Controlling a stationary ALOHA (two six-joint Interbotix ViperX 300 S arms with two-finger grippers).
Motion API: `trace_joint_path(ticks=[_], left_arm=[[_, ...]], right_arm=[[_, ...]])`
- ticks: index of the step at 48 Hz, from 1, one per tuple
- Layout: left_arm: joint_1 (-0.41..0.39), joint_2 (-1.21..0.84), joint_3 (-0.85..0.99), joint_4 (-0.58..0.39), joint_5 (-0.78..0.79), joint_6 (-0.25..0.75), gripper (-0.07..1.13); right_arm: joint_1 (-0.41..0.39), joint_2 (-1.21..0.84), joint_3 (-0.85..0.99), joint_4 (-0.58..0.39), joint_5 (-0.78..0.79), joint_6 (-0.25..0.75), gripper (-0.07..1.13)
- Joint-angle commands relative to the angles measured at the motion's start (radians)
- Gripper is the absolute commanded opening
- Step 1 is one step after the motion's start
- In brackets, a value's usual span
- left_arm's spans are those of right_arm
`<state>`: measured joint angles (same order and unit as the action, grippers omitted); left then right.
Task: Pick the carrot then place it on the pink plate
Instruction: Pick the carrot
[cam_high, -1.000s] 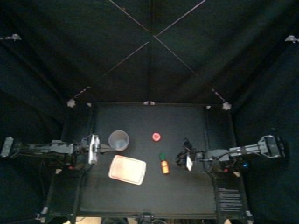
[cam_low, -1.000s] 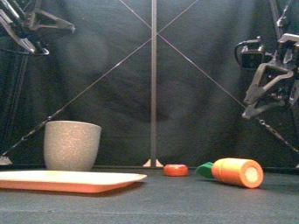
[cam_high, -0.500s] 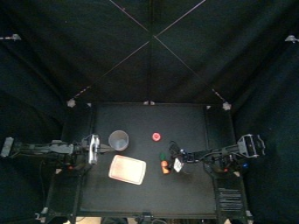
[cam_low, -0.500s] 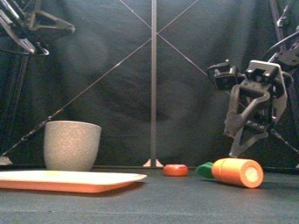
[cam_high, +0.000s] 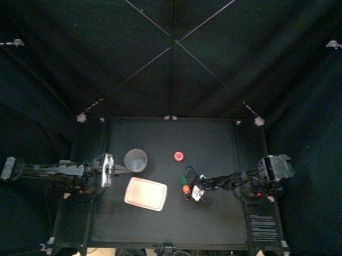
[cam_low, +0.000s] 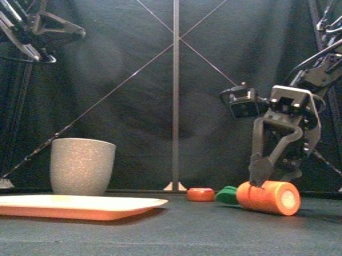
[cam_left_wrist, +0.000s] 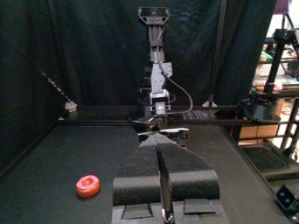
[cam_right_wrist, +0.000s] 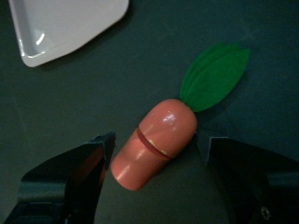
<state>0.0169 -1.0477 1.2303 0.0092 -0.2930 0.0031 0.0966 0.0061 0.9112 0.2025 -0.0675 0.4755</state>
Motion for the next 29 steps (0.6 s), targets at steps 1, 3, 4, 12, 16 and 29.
trace_joint_path(ticks=[1,3,4,12,16,29], left_arm=[[0.0,0.002,-0.014,0.002,-0.005,0.002,-0.04],[0.0,0.002,-0.014,0.002,-0.005,0.002,-0.04],[0.0,0.002,-0.014,0.0,-0.005,0.002,-0.04],[0.0,0.002,-0.014,0.002,-0.005,0.002,-0.04],[0.0,0.002,-0.014,0.002,-0.005,0.002,-0.04],[0.0,0.002,-0.014,0.002,-0.005,0.002,-0.04]], right_arm=[[0.003,0.018,-0.037,0.002,0.014,0.002,1.04],[0.006,0.029,-0.046,0.002,0.025,0.002,1.04],[0.006,0.035,-0.051,0.002,0.028,0.002,1.04],[0.017,0.06,-0.083,-0.006,0.051,0.0,1.03],[0.023,0.072,-0.094,-0.006,0.066,-0.002,0.99],[0.037,0.091,-0.106,-0.008,0.078,-0.002,0.66]])
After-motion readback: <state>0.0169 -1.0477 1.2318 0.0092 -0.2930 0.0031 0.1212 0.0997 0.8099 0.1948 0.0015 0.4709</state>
